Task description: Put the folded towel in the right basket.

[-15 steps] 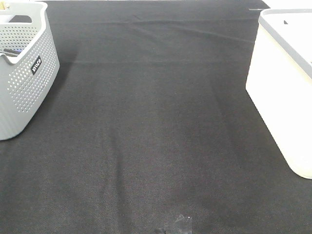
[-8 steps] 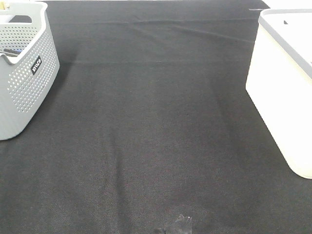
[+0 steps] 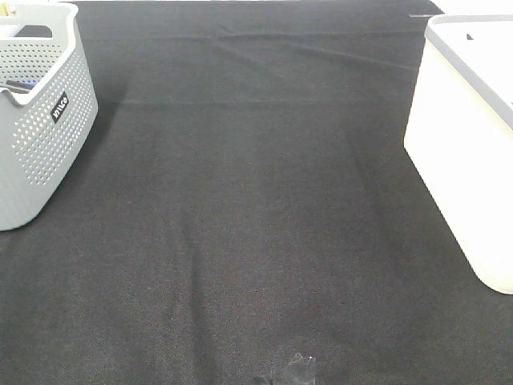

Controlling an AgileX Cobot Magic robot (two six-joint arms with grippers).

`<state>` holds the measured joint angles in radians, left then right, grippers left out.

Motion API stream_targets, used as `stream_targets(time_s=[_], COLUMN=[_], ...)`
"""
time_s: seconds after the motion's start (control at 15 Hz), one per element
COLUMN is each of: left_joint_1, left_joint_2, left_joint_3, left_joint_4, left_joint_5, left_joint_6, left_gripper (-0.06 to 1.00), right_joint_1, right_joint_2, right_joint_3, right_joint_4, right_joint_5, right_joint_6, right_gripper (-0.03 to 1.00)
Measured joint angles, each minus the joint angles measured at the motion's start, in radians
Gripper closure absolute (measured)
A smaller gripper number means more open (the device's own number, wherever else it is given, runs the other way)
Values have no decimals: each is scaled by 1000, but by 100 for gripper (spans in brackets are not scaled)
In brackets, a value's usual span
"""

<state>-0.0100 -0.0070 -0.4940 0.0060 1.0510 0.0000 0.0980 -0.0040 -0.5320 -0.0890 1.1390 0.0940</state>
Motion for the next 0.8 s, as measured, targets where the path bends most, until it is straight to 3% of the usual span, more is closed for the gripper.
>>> stream_targets(time_s=[0.27, 0.8], left_joint_1=[0, 0], left_joint_2=[0, 0], left_joint_3=[0, 0], left_joint_4=[0, 0], left_joint_5=[0, 0], left_joint_6=[0, 0], left_gripper=[-5, -5], right_joint_1=[0, -4], right_joint_2=[0, 0], right_joint_3=[74, 74], right_joint_4=[65, 66], right_joint_5=[-20, -21], right_joint_6=[-46, -59], right_gripper=[0, 0])
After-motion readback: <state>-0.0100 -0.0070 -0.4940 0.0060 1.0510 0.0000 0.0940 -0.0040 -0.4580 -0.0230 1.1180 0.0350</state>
